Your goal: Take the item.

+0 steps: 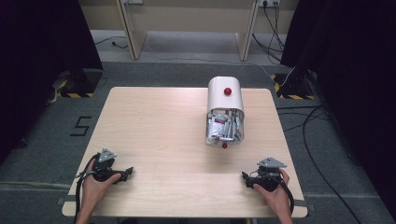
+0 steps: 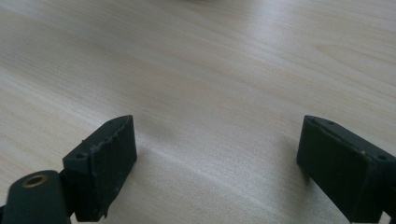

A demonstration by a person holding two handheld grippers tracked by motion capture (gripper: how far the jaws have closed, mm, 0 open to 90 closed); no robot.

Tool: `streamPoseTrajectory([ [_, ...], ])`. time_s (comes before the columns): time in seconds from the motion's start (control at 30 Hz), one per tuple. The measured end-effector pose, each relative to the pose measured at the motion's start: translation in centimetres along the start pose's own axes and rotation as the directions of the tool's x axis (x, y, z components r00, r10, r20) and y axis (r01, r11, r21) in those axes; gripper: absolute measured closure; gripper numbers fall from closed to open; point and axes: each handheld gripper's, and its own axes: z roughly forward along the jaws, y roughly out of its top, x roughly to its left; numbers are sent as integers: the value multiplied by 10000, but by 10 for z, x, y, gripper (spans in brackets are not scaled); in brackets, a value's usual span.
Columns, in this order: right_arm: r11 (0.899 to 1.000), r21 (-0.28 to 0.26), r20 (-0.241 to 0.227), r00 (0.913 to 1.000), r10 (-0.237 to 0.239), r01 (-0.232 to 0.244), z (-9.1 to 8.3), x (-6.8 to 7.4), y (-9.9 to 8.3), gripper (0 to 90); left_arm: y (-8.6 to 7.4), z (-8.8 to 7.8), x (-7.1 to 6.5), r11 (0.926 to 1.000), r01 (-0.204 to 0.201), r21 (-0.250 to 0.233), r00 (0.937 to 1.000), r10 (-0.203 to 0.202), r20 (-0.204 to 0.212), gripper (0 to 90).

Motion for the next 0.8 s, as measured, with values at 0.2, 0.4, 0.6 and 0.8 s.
streamPoseTrajectory([
  [0.2, 10000, -90, -28, 10000, 1, -1, -1, -1, 0, 160, 0, 0, 0, 10000, 0, 0, 10000, 0, 1, 0],
  [0.4, 9998, -198, 67, 10000, 44, -43, -2, -1, -1, 204, 0, 0, 0, 10000, 2, -2, 10000, -2, -1, 0],
  [0.6, 9992, -402, 144, 9999, 86, -80, -5, -1, -1, 229, 0, 0, 0, 10000, -2, -1, 10000, 2, -1, 0],
  [0.8, 9970, -772, 206, 9997, 127, -111, -10, -1, 2, 240, 0, 0, 0, 10000, 1, -3, 10000, -1, -1, 0],
])
